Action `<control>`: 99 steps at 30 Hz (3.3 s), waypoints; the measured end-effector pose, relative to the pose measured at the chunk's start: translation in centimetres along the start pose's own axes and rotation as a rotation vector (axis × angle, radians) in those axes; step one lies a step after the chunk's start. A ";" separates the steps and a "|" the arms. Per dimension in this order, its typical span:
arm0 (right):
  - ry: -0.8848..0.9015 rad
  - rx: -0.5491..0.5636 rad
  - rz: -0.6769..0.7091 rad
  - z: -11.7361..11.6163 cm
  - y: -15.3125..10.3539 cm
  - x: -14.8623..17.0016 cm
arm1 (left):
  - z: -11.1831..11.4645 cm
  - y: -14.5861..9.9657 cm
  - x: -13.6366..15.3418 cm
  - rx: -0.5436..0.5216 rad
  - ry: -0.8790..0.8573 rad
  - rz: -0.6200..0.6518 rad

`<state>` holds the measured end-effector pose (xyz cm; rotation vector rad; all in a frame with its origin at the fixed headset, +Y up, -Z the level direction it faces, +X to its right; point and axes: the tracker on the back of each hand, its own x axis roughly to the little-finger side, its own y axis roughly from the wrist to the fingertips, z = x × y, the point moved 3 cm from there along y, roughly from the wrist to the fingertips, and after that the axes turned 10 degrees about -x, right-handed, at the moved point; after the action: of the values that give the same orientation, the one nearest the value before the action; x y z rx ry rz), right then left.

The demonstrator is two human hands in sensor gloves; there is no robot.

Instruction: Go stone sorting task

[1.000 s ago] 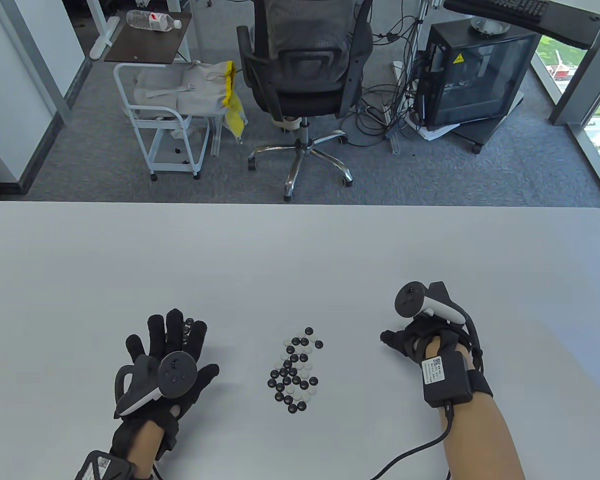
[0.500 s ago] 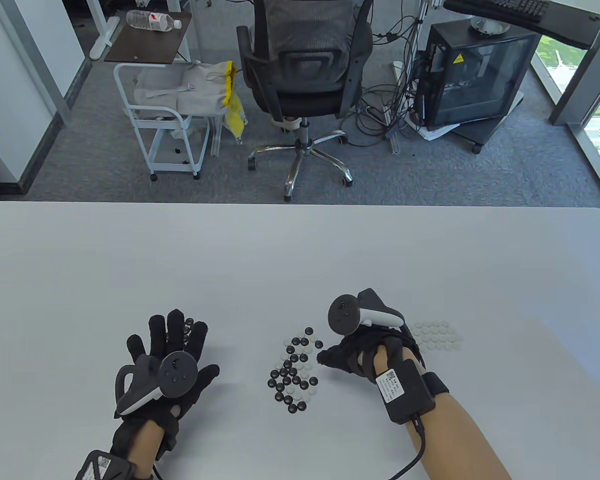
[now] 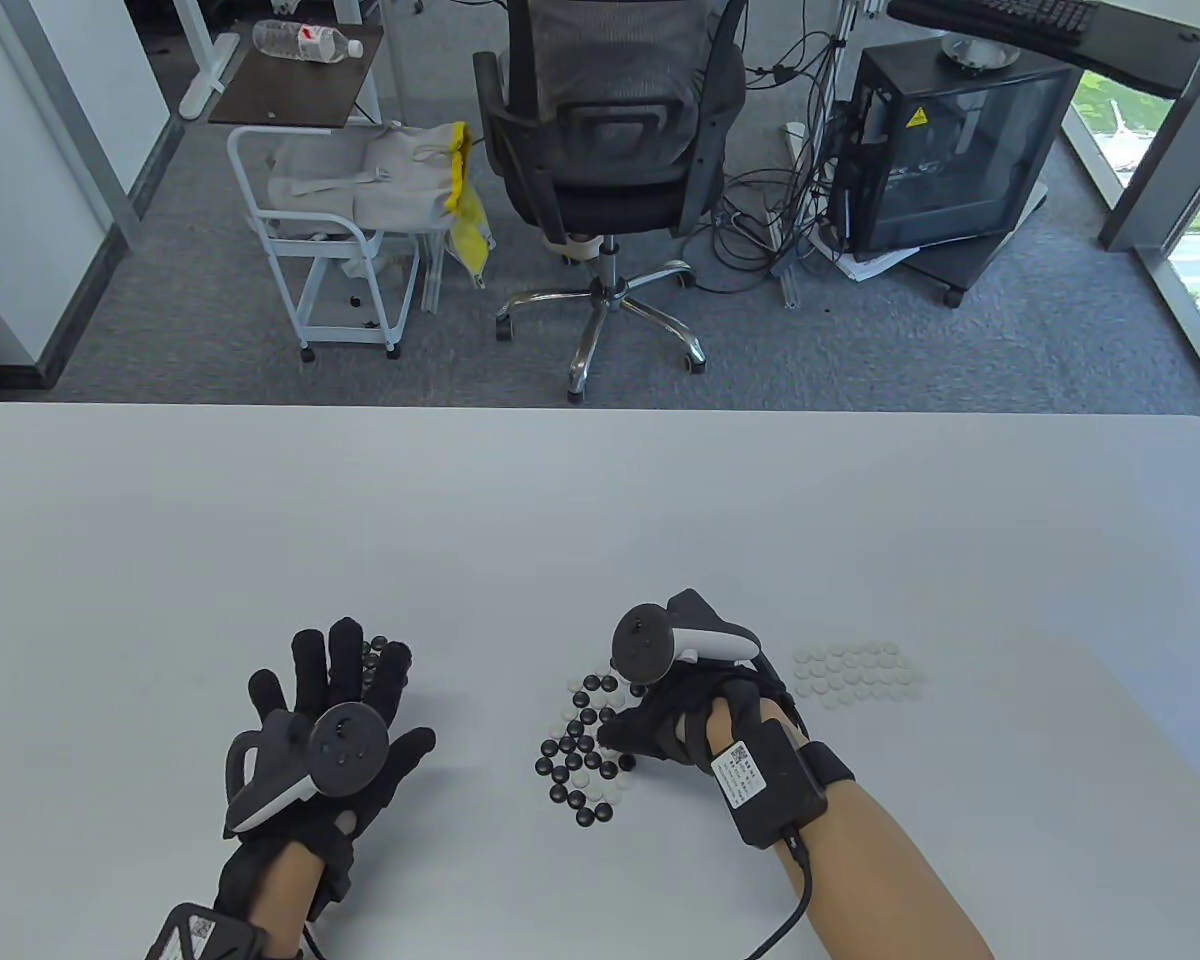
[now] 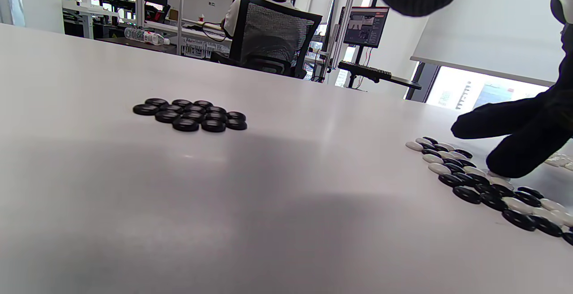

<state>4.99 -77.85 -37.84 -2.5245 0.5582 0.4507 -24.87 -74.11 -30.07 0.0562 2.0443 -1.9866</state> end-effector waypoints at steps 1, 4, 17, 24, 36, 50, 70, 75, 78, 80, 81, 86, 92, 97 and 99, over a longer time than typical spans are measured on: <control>-0.004 0.002 -0.022 0.0 -0.4 0.6 | 0.0 0.0 0.0 0.001 0.000 0.000; 0.016 0.010 -0.104 -0.1 -1.8 3.2 | 0.0 0.0 0.0 0.003 0.002 -0.001; 0.133 0.075 -0.352 -1.7 -7.0 12.4 | 0.1 0.1 -0.1 0.010 0.013 -0.001; 0.158 0.104 -0.389 -2.0 -7.6 14.1 | 0.1 0.1 -0.1 0.014 0.013 -0.005; 0.131 0.164 -0.197 0.3 -6.9 8.3 | 0.1 0.1 -0.1 0.007 0.010 -0.004; 0.041 0.076 -0.010 1.6 0.3 -0.4 | -0.1 -0.1 0.2 -0.006 -0.010 -0.002; 0.133 0.010 -0.198 -2.0 -5.2 8.6 | 0.1 0.0 0.1 0.008 0.006 0.000; 0.206 0.027 -0.328 -4.5 -9.2 14.1 | 0.1 0.1 0.1 0.008 0.008 0.003; 0.275 0.058 -0.384 -5.8 -11.1 17.1 | 0.4 0.2 0.0 0.017 0.013 0.001; 0.312 0.073 -0.404 -6.5 -11.8 18.4 | 0.5 0.2 0.0 0.020 0.014 0.001; 0.332 0.086 -0.411 -6.8 -12.1 19.0 | 0.5 0.3 0.0 0.023 0.014 0.000; 0.380 0.111 -0.419 -7.3 -12.4 20.4 | 0.7 0.3 0.0 0.034 0.022 -0.003; 0.402 0.130 -0.425 -7.2 -12.3 21.0 | 0.8 0.4 0.0 0.041 0.024 -0.009; 0.441 0.168 -0.421 -6.2 -12.6 21.2 | 0.7 0.4 0.1 0.035 0.018 -0.012; 0.482 0.215 -0.380 -5.2 -12.9 20.9 | 0.7 0.4 0.1 0.034 0.015 -0.013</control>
<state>30.01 -76.81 -36.96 -2.4460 0.2608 -0.3476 -24.77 -74.82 -30.48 0.0653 2.0255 -2.0346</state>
